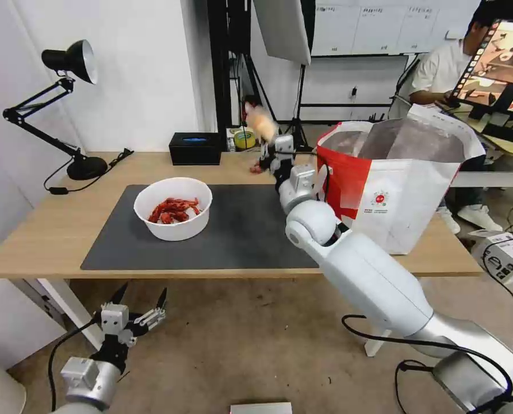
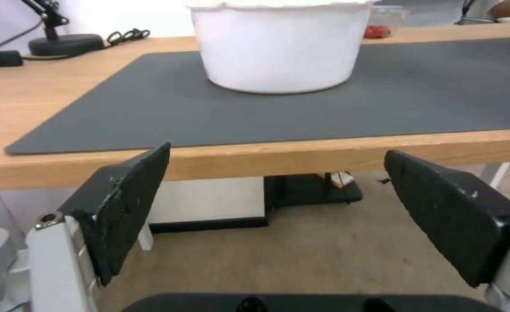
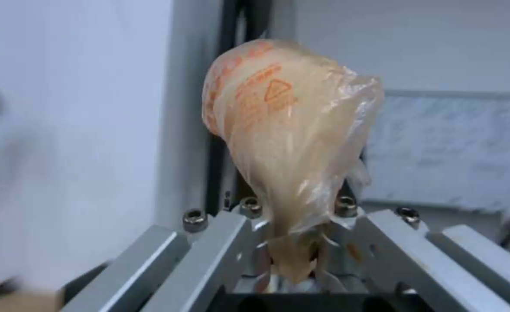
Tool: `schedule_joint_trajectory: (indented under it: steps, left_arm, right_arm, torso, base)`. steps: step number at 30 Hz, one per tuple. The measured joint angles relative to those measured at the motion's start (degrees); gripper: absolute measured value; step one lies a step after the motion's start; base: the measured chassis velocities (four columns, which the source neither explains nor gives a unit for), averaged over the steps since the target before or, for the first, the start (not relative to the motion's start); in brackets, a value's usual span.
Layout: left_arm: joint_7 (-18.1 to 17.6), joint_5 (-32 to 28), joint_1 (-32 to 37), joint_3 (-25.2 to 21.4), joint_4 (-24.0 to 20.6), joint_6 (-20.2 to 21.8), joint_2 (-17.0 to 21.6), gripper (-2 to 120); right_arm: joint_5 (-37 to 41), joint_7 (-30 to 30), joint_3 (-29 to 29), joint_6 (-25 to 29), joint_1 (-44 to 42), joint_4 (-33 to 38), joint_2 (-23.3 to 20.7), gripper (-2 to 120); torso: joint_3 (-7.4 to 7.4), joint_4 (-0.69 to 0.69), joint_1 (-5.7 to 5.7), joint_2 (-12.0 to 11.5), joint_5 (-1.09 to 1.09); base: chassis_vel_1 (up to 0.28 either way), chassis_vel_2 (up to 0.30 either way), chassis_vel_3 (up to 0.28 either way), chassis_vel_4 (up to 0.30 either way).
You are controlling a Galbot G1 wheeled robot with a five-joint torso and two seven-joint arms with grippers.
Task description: Pick up the trash from the table and place it into the takeout bag.
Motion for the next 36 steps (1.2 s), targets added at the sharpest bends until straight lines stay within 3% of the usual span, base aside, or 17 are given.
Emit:
schedule_joint_trajectory:
  steps: [5, 23, 36]
  left_arm:
    - [0.12, 0.46, 0.59, -0.39, -0.76, -0.12, -0.82, 100]
    - [0.23, 0.69, 0.65, -0.33, -1.55, -0.26, -0.66, 100]
    - [0.27, 0.67, 0.36, 0.09, -1.41, -0.21, -0.45, 100]
  right_arm:
    - [-2.24, 5.0, 2.98, -0.92, 1.0, 0.59, -1.03, 6]
    - [13.77, 15.28, 9.1, -11.97, -0.23, 6.91, -12.47, 6]
    - [17.92, 18.85, 10.51, -13.93, -3.33, 9.77, -15.13, 6]
  torso:
    - [0.0, -0.03, 0.0, -0.01, 0.01]
    - [0.01, -0.04, 0.0, -0.01, 0.01]
    - [0.0, -0.03, 0.0, -0.01, 0.0]
  base:
    - [0.0, 0.0, 0.0, 0.0]
    - [0.0, 0.0, 0.0, 0.0]
    - [0.0, 0.0, 0.0, 0.0]
